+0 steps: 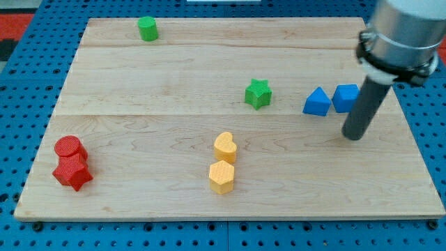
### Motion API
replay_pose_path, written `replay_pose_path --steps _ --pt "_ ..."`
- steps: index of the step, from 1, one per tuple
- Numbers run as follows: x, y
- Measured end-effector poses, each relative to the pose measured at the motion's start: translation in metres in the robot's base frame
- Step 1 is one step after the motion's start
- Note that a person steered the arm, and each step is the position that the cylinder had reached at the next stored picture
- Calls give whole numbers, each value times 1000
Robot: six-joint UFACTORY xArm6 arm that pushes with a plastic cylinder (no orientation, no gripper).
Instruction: Move the blue cube slightly left
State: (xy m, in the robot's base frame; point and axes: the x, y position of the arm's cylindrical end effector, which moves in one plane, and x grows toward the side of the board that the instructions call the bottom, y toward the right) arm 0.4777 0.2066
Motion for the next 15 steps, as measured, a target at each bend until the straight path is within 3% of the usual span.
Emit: replay_pose_path --steps 1,2,3,4,8,9,10,11,13,15 --pt "-40 -16" --pt "-57 -83" --pt "-41 -101" --pt "-32 -61" --pt "-30 -49" --pt "-8 43" --pt "-34 70" --pt "-59 70" --pt "-67 -48" --pt "-107 -5"
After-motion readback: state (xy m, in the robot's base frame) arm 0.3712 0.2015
